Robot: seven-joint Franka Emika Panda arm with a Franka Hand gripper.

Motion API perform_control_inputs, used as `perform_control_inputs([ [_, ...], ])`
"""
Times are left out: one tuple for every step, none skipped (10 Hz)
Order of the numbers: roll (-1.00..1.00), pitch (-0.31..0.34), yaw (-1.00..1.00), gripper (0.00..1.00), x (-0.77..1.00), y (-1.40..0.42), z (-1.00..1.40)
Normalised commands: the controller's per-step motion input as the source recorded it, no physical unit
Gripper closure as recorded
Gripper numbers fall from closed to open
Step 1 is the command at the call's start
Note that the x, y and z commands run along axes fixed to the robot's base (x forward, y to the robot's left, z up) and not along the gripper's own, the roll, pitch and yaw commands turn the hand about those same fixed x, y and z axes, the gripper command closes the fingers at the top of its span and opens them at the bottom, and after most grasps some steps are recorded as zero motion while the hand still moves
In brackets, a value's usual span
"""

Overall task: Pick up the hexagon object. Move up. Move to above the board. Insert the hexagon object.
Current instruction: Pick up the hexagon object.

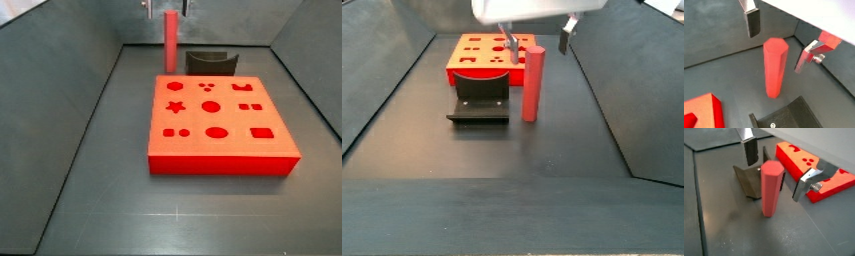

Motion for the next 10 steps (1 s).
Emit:
perform_control_inputs([
  [0.0,0.0,0.18,0.0,0.0,-0.02,-0.3],
  [0.0,-0.001,0.09,0.0,0.0,-0.03,-0.29],
  [0.0,0.0,0.07,0.0,0.0,0.0,-0.27],
  [0.06,0.0,0.07,0.0,0.0,0.0,-0.26],
  [0.0,0.0,0.01,0.0,0.0,0.0,-0.17],
  [-0.02,-0.004,0.0,0.0,0.0,0.0,0.0],
  [0.0,0.0,0.0,0.0,0.0,0.0,0.0],
  [0.0,0.0,0.0,1.0,0.0,0.0,0.0],
  [0.0,0.0,0.0,1.0,0.0,0.0,0.0],
  [0.0,0.0,0.0,1.0,0.0,0.0,0.0],
])
